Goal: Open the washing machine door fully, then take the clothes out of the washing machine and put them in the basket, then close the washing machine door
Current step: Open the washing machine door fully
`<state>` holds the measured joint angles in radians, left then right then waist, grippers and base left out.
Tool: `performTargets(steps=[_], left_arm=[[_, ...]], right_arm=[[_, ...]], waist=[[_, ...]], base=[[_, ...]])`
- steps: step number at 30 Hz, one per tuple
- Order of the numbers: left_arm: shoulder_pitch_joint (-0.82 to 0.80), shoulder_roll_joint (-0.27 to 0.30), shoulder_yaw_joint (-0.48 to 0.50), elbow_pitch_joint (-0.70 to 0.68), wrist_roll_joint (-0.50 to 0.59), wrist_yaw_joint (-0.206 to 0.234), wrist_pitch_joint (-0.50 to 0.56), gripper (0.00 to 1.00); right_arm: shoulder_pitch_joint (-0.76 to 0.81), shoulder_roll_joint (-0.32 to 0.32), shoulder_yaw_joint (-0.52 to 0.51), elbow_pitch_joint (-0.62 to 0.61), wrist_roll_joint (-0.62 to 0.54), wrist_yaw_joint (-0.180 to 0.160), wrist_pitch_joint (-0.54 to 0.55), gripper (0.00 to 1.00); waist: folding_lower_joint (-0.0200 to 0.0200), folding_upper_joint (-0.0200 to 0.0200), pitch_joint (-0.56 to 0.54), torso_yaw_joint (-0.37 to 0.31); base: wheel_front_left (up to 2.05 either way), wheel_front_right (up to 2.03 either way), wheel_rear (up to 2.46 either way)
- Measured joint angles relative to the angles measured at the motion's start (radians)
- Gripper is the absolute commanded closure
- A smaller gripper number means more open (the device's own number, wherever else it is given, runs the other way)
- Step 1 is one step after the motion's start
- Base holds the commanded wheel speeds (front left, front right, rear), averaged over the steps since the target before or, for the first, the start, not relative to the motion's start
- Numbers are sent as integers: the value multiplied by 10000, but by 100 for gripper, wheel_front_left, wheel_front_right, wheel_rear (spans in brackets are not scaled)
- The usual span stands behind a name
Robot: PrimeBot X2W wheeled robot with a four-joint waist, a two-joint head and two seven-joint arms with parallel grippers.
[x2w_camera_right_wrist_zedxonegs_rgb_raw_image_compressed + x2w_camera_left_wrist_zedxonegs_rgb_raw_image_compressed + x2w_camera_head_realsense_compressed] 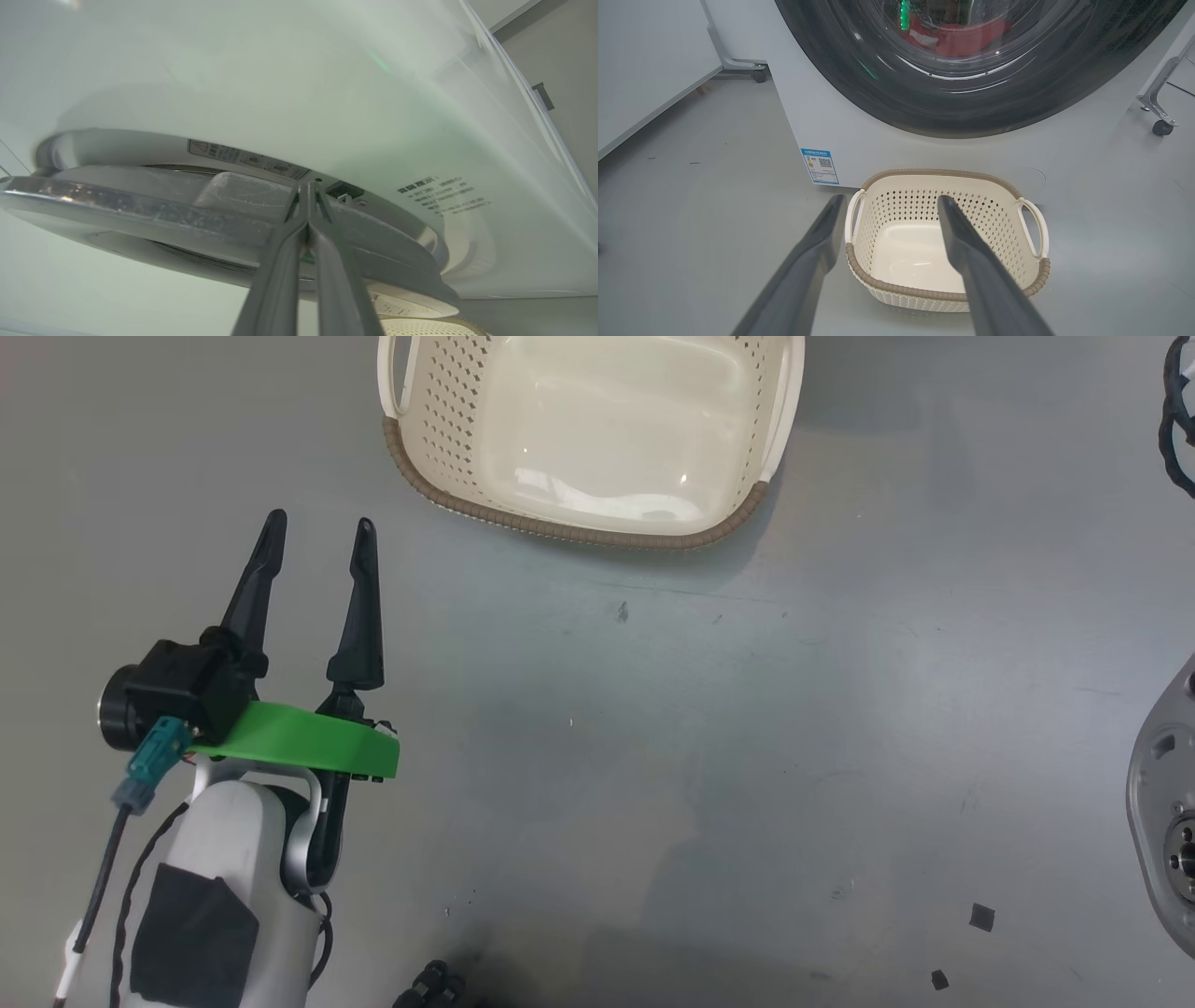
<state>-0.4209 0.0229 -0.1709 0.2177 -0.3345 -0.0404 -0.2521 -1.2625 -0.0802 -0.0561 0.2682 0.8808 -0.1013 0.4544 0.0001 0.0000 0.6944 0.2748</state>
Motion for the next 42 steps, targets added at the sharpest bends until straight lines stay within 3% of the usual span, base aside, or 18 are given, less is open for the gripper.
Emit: performTargets(steps=[9,42], left_arm=[[-6,-10,-113,98,-90,2,0,0],[-123,-25,-301,171,100,33,0,0]], right_arm=[[-569,-2,-171,719,286,-150,326,100],[-2185,-159,-1756,3628,3106,-336,2625,100]], waist=[[0,0,89,138],[-1,0,42,119]], base=[[0,0,0],[0,0,0]])
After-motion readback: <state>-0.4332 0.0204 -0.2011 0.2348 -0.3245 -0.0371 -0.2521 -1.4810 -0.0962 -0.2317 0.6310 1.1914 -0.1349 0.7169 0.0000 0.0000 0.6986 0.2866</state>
